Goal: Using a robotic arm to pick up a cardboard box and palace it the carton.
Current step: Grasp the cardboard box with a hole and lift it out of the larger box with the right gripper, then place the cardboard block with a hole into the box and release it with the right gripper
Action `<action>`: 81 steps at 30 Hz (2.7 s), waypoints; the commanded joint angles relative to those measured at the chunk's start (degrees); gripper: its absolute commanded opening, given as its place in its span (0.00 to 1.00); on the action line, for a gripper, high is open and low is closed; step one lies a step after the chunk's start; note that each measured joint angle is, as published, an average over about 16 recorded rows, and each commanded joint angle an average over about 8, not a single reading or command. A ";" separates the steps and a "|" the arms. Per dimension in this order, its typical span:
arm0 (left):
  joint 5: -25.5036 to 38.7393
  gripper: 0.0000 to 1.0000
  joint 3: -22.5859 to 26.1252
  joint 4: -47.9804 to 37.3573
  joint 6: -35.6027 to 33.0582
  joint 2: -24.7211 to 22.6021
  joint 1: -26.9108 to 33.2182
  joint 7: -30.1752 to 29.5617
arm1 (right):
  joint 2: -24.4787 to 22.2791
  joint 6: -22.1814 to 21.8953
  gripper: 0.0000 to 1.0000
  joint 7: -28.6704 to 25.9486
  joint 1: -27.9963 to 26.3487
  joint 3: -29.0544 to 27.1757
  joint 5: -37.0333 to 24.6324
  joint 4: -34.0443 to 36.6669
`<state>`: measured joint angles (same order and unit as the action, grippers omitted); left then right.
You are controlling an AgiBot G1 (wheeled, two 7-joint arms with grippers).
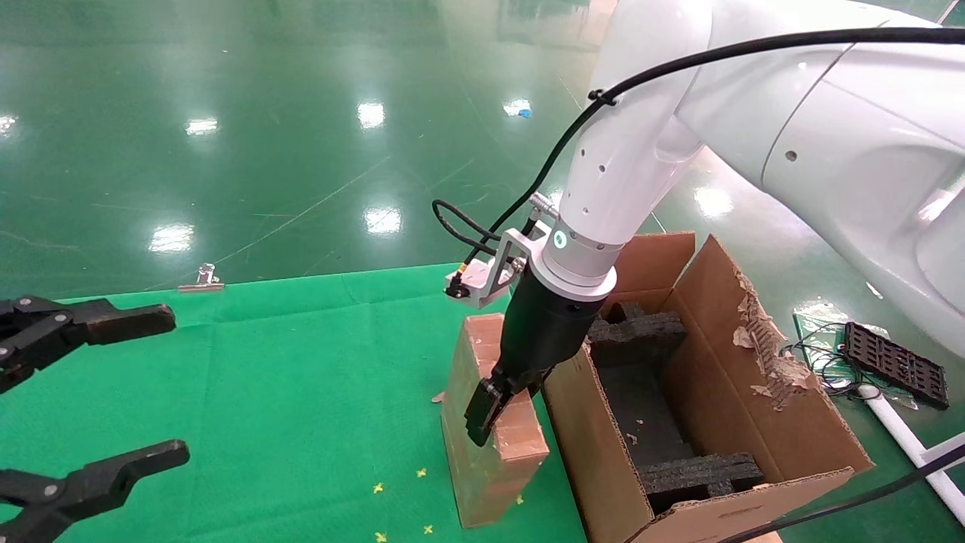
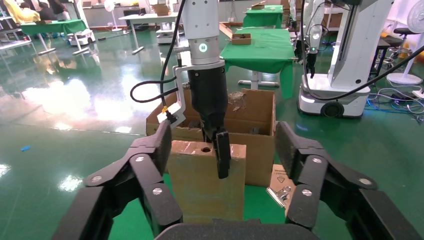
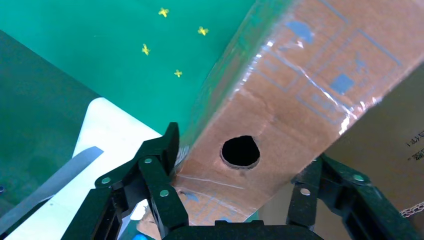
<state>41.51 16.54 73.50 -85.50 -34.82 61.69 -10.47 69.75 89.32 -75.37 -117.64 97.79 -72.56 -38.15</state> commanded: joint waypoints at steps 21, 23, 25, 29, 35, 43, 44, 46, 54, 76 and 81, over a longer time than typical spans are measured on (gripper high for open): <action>-0.06 0.00 0.08 0.00 0.04 0.03 0.02 0.04 | -14.11 -7.16 0.00 11.43 -13.75 -5.10 -0.10 -5.23; -0.06 0.00 0.09 0.00 0.04 0.04 0.02 0.04 | -16.59 -7.68 0.00 12.47 -15.88 -6.10 0.19 -4.05; -0.07 0.00 0.10 0.00 0.04 0.04 0.02 0.05 | -18.56 -7.84 0.00 13.15 -17.56 -6.64 0.08 -2.48; -0.08 0.00 0.11 0.00 0.05 0.05 0.02 0.06 | -21.49 -7.47 0.00 13.74 -19.97 -6.55 -1.28 1.35; -0.09 0.00 0.13 0.00 0.06 0.05 0.03 0.07 | -24.38 -6.38 0.00 14.08 -21.57 -4.59 -5.23 7.26; -0.11 0.06 0.16 0.00 0.07 0.07 0.03 0.08 | -25.05 -4.15 0.00 15.54 -19.13 -1.28 -9.60 14.52; -0.11 0.19 0.16 0.00 0.07 0.07 0.04 0.08 | -24.90 -3.86 0.00 15.91 -18.53 -1.00 -9.82 15.28; -0.12 0.44 0.17 0.00 0.07 0.07 0.04 0.09 | -24.56 -3.26 0.00 16.59 -17.21 -0.52 -10.09 16.76; -0.14 1.00 0.20 0.00 0.09 0.08 0.04 0.10 | -22.91 -2.63 0.00 17.57 -11.44 0.71 -10.50 22.85; -0.19 1.00 0.28 0.00 0.12 0.11 0.06 0.14 | -18.28 -10.72 0.00 18.22 2.23 0.74 -9.73 34.71; -0.20 1.00 0.29 0.00 0.13 0.12 0.06 0.15 | -17.27 -13.32 0.00 17.88 5.76 0.61 -9.50 35.82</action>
<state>41.30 16.83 73.50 -85.37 -34.70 61.75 -10.32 52.46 75.73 -57.47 -111.89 98.32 -81.96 -2.45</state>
